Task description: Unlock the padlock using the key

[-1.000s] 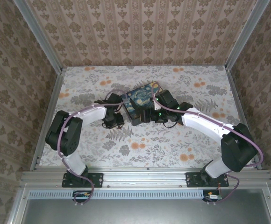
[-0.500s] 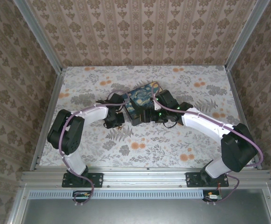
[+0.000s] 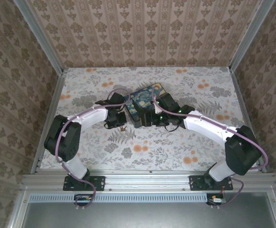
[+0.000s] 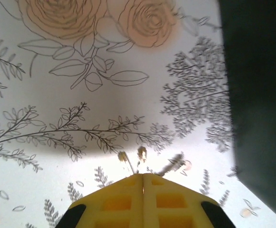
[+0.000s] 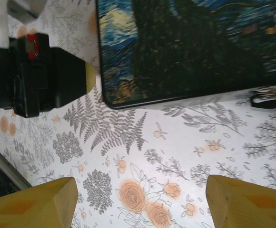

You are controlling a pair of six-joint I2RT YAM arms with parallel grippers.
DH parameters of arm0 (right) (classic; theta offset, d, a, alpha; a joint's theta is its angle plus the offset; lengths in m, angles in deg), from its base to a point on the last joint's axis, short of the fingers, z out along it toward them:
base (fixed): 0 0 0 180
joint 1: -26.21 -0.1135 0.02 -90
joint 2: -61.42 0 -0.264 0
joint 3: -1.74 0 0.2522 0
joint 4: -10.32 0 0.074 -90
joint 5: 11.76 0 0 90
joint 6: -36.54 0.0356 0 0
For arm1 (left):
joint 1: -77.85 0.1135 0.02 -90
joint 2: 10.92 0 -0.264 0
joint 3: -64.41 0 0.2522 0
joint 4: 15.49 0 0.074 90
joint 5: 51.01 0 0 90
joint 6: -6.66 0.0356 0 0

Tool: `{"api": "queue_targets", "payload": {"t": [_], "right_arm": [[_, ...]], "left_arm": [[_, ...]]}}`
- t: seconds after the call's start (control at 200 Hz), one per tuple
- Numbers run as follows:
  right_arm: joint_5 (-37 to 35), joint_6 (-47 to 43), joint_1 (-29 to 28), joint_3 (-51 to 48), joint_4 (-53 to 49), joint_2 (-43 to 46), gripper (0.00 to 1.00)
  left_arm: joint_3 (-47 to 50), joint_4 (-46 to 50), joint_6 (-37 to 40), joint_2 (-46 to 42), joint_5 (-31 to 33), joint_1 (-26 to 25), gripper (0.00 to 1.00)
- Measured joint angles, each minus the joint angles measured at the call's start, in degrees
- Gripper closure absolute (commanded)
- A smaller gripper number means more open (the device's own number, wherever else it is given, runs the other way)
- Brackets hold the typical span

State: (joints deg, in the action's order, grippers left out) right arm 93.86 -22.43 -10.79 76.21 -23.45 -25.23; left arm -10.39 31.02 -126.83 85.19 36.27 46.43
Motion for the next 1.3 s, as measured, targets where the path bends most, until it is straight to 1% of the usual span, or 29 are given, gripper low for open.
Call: {"api": "queue_targets", "payload": {"t": [0.145, 0.165, 0.195, 0.21, 0.28, 0.355, 0.49, 0.73, 0.76, 0.84, 1.01, 1.08, 1.3], "right_arm": [[0.8, 0.0, -1.4, 0.1, 2.1, -1.6, 0.29], [0.8, 0.0, -1.5, 0.1, 2.2, -1.8, 0.29], [0.9, 0.0, -1.5, 0.1, 2.3, -2.1, 0.29], [1.0, 0.0, -1.5, 0.1, 2.3, -2.3, 0.29], [0.9, 0.0, -1.5, 0.1, 2.2, -2.6, 0.29], [0.9, -0.3, -1.5, 0.2, 2.2, -2.6, 0.29], [0.2, -0.8, -1.5, 0.2, 2.0, -2.6, 0.29], [-0.3, -0.9, -1.5, 0.2, 2.0, -2.6, 0.29], [-0.3, -0.9, -1.5, 0.2, 1.9, -2.6, 0.29], [-0.4, -0.9, -1.5, 0.2, 1.8, -2.6, 0.29], [-0.6, -0.9, -1.5, 0.2, 1.7, -2.6, 0.29], [-0.6, -0.9, -1.5, 0.2, 1.6, -2.6, 0.29], [-0.6, -1.1, -1.5, 0.3, 1.4, -2.6, 0.29]], "left_arm": [[-0.4, 0.2, 0.0, -1.8, 0.2, 0.0, 1.0], [-0.4, 0.3, 0.0, -1.8, 0.1, 0.0, 0.94], [-0.4, 0.4, 0.1, -1.7, 0.1, 0.0, 0.82], [-0.4, 0.5, 0.0, -1.7, 0.1, 0.0, 0.78], [-0.4, 0.9, -0.2, -1.4, -0.4, 0.0, 0.68], [-0.4, 1.0, -0.3, -0.9, -0.8, -0.1, 0.63], [-0.1, 0.9, -1.2, 0.8, -1.0, -1.2, 0.63], [0.9, -0.4, -2.5, 4.1, -0.9, -2.0, 0.67], [1.0, -0.6, -2.6, 4.5, -0.9, -2.0, 0.69], [1.0, -0.3, -3.0, 4.8, -0.2, -1.9, 0.81], [1.1, -0.2, -3.6, 4.6, 0.1, -1.8, 0.94], [1.5, -1.6, -3.9, 4.5, 0.1, -1.8, 1.0], [2.0, -3.2, -3.9, 4.1, -0.1, -1.6, 1.0]]}}
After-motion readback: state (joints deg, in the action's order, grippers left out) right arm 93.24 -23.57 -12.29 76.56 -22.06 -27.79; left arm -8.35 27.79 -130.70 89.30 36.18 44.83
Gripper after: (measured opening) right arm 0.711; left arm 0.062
